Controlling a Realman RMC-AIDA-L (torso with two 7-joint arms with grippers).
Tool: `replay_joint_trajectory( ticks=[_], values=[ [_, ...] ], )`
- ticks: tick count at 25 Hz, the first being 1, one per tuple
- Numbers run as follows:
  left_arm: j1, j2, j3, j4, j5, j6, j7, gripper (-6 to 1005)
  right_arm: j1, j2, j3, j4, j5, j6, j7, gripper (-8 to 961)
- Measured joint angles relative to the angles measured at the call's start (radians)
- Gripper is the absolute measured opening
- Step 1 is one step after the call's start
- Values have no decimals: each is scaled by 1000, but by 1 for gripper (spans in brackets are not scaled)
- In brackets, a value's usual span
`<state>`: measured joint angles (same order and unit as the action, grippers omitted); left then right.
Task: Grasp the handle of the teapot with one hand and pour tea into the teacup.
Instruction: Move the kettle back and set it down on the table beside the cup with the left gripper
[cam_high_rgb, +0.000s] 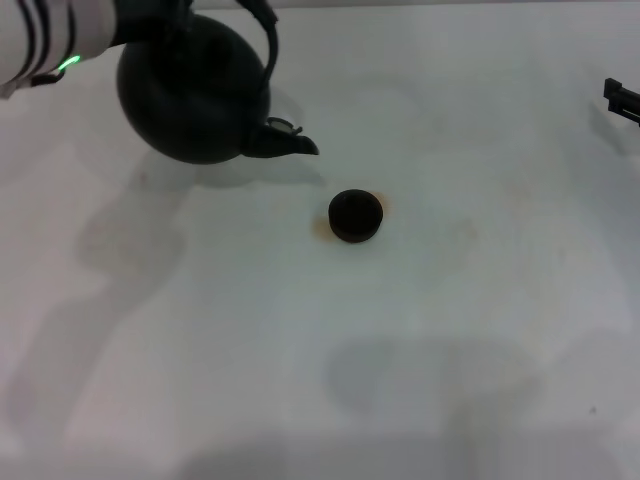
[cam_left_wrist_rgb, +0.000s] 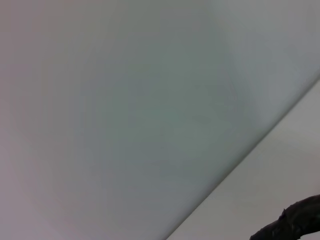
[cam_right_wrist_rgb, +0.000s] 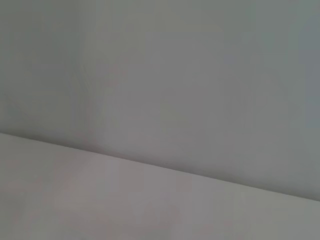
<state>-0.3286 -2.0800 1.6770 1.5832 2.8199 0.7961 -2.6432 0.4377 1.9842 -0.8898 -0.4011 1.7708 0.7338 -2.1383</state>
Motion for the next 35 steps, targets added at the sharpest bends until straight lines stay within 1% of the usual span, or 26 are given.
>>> replay_joint_trajectory(
  ticks=[1, 5, 10, 20, 25, 29, 33, 35],
  values=[
    [0, 0, 0, 0, 0, 0, 0, 110, 0, 0, 0, 0, 0, 0, 0, 845],
    [66, 0, -9, 14, -55, -58, -4, 110, 4, -2, -1, -1, -4, 0, 0, 845],
    [126, 0, -19, 12, -106, -113, -4, 111, 4, -6, -2, -1, -14, -2, 2, 845],
    [248, 0, -21, -8, -185, -254, -3, 111, -5, -3, -3, 4, -28, -25, -2, 845],
    [287, 0, -12, -8, -225, -299, 10, 110, -8, 2, -3, 1, -38, -23, -6, 845],
    [328, 1, 20, -23, -232, -373, 25, 110, -9, 5, -3, 1, -40, -11, -16, 845],
    [361, 3, 32, -66, -233, -463, 29, 111, -11, 6, -1, -1, -41, 0, -31, 845],
    [366, 5, 33, -94, -242, -502, 30, 111, -11, 7, 1, -1, -41, 3, -37, 845]
  ],
)
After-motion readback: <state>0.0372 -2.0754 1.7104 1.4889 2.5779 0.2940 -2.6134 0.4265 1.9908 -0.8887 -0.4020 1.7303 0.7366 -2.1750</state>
